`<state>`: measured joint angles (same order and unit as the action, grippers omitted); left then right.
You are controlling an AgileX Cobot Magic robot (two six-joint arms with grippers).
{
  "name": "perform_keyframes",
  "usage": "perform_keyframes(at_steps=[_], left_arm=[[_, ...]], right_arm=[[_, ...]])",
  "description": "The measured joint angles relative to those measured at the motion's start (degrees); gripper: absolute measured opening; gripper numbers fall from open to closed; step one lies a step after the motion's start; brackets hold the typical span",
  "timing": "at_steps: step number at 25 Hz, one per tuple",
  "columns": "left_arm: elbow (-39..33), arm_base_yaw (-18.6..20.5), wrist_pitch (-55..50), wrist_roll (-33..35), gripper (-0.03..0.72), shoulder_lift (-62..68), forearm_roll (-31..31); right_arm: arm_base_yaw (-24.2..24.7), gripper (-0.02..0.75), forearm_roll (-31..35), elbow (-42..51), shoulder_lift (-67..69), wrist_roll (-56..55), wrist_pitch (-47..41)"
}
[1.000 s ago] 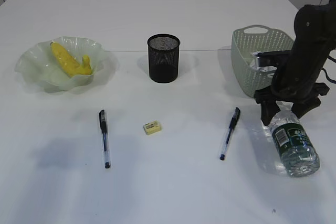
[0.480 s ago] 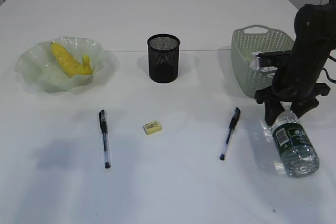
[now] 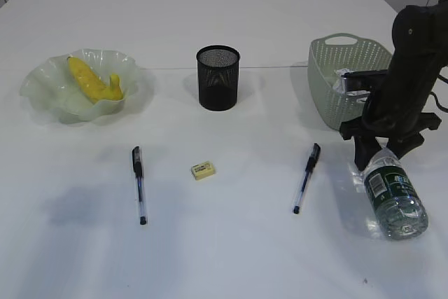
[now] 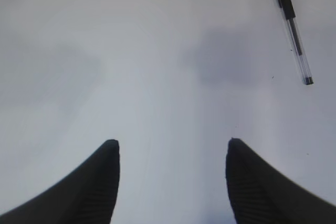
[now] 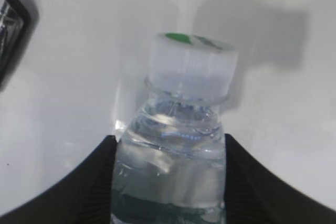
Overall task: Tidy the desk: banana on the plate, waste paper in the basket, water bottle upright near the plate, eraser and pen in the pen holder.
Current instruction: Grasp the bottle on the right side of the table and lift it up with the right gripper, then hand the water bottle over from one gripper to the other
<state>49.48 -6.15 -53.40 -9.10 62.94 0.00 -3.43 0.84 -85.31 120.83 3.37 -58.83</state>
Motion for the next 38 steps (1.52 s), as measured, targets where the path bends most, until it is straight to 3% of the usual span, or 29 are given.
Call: perform_keyframes(at_steps=[8, 21, 29, 38], left_arm=[[0.0, 0.0, 0.0, 0.0, 0.443, 0.0, 0.0], [0.0, 0.0, 0.0, 0.0, 0.443, 0.0, 0.0], [0.0, 0.0, 0.0, 0.0, 0.443, 0.0, 0.0], [0.0, 0.0, 0.0, 0.1, 0.443, 0.0, 0.0]], right_arm=[[0.0, 0.403, 0.4, 0.0, -2.5, 0.0, -1.4], [0.0, 0.402, 2.6, 0.1, -20.7, 1.0, -3.9], [0.0, 0.402, 10.1, 0.6, -31.5, 7.3, -5.3], [0.0, 0.401, 23.6, 1.6, -39.9, 19.1, -6.2]])
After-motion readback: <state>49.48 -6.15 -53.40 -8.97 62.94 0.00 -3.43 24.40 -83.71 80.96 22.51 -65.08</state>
